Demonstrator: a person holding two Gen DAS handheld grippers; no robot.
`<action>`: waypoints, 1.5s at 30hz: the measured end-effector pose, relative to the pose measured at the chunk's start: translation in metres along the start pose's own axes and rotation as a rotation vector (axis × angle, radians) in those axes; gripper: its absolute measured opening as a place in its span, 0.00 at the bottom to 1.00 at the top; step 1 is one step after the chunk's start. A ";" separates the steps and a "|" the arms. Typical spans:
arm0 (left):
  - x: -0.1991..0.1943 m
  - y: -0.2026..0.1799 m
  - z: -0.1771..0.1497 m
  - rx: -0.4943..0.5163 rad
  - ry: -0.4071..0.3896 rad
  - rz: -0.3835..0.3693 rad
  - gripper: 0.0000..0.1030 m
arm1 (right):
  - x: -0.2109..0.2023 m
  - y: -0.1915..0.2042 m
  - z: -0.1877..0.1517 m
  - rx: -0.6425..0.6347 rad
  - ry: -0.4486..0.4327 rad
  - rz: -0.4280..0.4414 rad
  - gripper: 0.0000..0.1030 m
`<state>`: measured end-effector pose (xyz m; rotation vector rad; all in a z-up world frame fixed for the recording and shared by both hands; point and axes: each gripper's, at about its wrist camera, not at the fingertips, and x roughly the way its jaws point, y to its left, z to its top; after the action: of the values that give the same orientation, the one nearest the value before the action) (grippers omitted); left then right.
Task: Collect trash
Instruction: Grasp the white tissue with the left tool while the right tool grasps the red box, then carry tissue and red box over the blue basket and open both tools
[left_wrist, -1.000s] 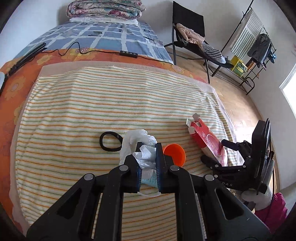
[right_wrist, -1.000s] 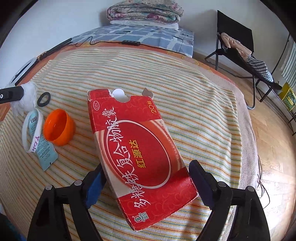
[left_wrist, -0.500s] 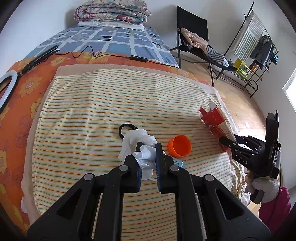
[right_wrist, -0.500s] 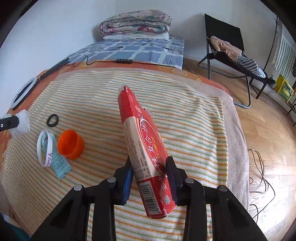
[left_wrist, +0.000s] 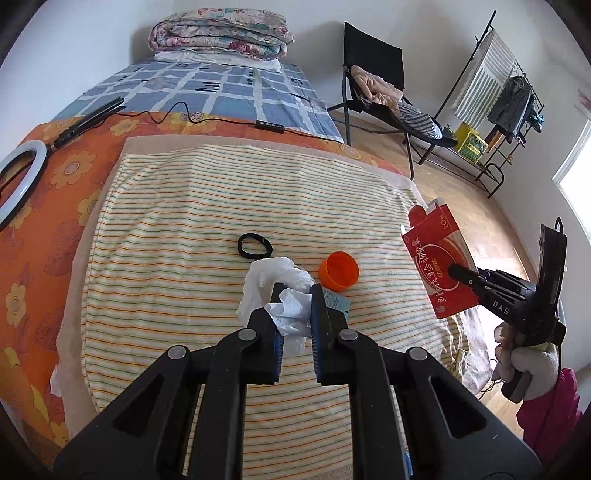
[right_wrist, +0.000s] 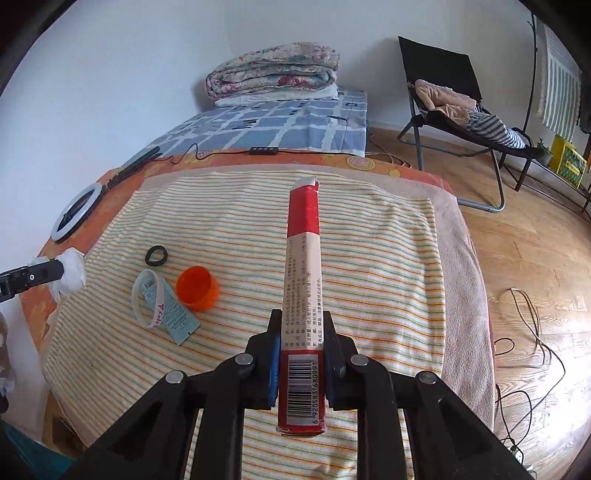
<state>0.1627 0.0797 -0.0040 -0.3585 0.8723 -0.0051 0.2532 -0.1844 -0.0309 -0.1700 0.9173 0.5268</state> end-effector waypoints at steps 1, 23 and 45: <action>-0.005 0.000 -0.003 -0.003 -0.001 -0.002 0.10 | -0.007 0.004 -0.003 0.003 -0.003 0.014 0.16; -0.076 -0.022 -0.143 0.034 0.084 -0.066 0.10 | -0.119 0.085 -0.158 -0.086 0.039 0.243 0.16; -0.044 -0.029 -0.239 0.057 0.259 -0.036 0.10 | -0.094 0.123 -0.251 -0.191 0.213 0.280 0.17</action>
<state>-0.0409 -0.0145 -0.1028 -0.3241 1.1191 -0.1119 -0.0334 -0.2026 -0.0989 -0.2768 1.1059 0.8695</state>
